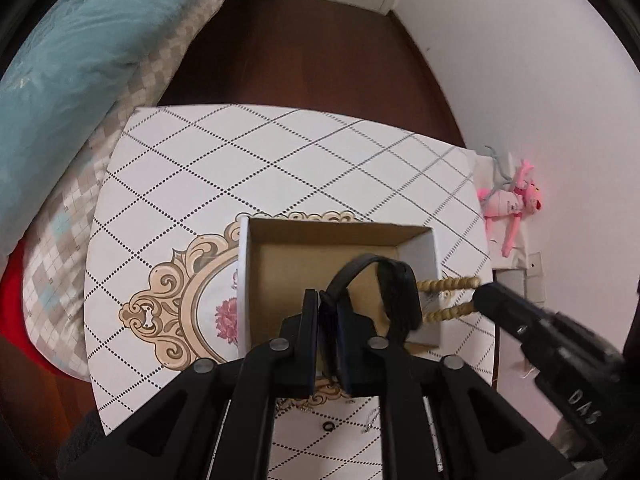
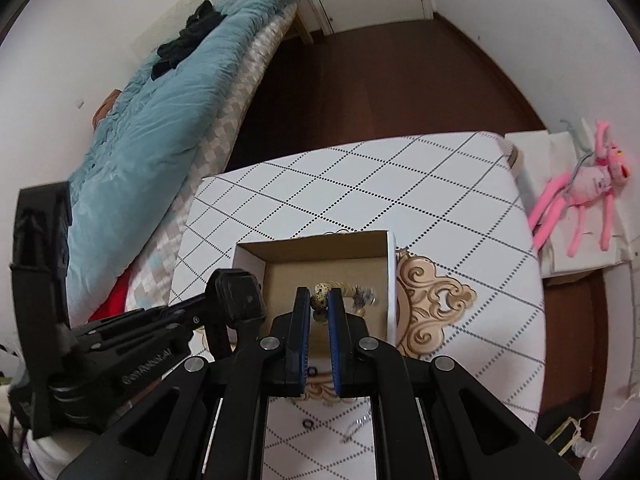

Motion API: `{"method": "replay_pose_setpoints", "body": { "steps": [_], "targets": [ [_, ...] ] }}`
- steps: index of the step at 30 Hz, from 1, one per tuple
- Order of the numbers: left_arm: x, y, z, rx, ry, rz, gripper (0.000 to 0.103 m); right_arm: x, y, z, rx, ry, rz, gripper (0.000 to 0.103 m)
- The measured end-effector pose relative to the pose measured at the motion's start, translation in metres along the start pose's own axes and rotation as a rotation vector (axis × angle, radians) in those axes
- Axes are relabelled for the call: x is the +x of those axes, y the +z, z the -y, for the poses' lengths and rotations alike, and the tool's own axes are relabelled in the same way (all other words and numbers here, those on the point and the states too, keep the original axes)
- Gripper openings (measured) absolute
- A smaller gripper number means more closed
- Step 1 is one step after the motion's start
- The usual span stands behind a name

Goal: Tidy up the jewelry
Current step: 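Carry both pieces over the cardboard box and open both tools to drop them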

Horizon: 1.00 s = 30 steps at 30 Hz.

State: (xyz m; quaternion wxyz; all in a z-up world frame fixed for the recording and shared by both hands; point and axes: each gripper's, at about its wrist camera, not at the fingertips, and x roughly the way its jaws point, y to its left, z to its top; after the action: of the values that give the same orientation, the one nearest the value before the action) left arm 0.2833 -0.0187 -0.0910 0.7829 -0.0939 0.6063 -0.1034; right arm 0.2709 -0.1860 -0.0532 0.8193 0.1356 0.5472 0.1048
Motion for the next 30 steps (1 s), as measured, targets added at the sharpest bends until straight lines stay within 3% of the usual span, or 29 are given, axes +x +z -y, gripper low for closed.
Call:
{"method": "replay_pose_setpoints", "body": {
  "steps": [2,4,5,6,9,12,15,16,17,22,30],
  "targets": [
    [0.007,0.009,-0.003,-0.02,-0.028,-0.034,0.02,0.019,0.008,0.003,-0.004,0.014,-0.052,0.009],
    [0.009,0.017,-0.006,-0.03,-0.022,-0.039,0.057,0.036,0.012,0.008,0.003,0.009,-0.104,0.01],
    [0.008,0.019,-0.007,-0.034,-0.011,-0.029,0.081,0.042,0.012,0.009,0.004,0.002,-0.123,0.01],
    [0.005,0.021,-0.01,-0.04,-0.006,-0.009,0.083,0.05,0.013,0.012,0.011,-0.012,-0.144,0.012],
    [-0.002,0.022,-0.017,-0.04,0.05,0.018,0.085,0.051,0.011,0.016,0.009,-0.041,-0.142,0.041],
    [-0.006,0.016,-0.026,-0.039,0.121,0.059,0.098,0.045,0.006,0.015,-0.008,-0.083,-0.111,0.055],
    [-0.007,0.005,-0.032,-0.026,0.18,0.106,0.098,0.042,-0.003,0.01,-0.054,-0.183,-0.084,0.09],
    [-0.007,0.0,-0.033,-0.018,0.207,0.127,0.099,0.043,-0.005,0.009,-0.064,-0.216,-0.078,0.097],
    [-0.007,-0.008,-0.033,-0.002,0.243,0.156,0.103,0.045,-0.011,0.008,-0.073,-0.254,-0.074,0.099],
    [0.001,-0.028,-0.032,0.045,0.304,0.18,0.103,0.058,-0.034,0.009,-0.096,-0.361,-0.074,0.101],
    [0.007,-0.043,-0.026,0.054,0.301,0.174,0.103,0.055,-0.05,0.013,-0.078,-0.397,-0.041,0.101]
  ]
}}
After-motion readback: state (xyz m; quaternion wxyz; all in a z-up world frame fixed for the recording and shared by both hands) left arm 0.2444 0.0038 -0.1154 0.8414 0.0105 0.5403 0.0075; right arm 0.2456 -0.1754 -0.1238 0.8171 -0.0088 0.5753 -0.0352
